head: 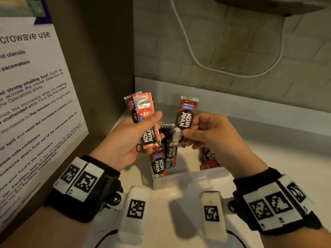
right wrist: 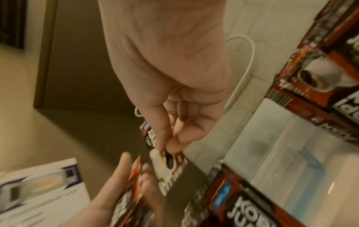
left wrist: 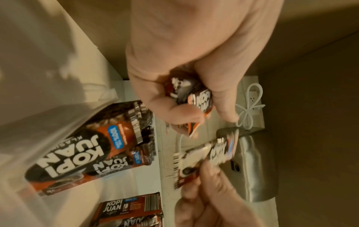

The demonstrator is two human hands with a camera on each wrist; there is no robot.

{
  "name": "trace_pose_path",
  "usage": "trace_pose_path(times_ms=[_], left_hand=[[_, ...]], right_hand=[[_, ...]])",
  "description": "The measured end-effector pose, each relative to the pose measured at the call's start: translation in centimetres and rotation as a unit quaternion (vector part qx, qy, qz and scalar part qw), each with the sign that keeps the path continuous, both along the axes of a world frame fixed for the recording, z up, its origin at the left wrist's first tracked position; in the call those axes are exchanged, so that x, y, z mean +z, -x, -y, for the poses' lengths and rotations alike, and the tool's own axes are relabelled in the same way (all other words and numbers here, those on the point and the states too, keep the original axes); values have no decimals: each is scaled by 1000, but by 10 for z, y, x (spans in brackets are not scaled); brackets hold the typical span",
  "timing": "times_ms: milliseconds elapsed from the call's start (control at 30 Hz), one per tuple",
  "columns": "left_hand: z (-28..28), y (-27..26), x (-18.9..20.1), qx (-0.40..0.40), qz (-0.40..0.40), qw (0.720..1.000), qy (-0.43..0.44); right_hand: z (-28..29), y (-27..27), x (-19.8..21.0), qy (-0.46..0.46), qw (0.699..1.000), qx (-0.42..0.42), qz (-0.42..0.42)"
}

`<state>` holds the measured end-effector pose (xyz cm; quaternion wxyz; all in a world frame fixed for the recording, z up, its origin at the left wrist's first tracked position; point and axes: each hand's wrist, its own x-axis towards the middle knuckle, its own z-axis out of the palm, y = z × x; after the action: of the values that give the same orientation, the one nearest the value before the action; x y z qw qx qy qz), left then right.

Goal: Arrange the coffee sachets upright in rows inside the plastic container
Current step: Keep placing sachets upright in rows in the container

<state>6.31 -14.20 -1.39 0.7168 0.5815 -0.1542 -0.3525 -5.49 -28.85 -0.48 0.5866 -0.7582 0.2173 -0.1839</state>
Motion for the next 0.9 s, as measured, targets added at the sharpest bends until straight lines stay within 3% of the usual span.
trace_pose_path(times_ms=[233, 500, 900], left_hand=[[-4, -11, -3, 85, -81, 993, 25], [-7, -19, -12, 112, -104, 988, -17], [-7, -21, -18, 88, -121, 988, -22]], right_hand=[[15, 6, -25, 39, 988, 21, -151], [15, -11, -54, 84, 976, 26, -198], [13, -20, -62, 133, 971, -3, -197]])
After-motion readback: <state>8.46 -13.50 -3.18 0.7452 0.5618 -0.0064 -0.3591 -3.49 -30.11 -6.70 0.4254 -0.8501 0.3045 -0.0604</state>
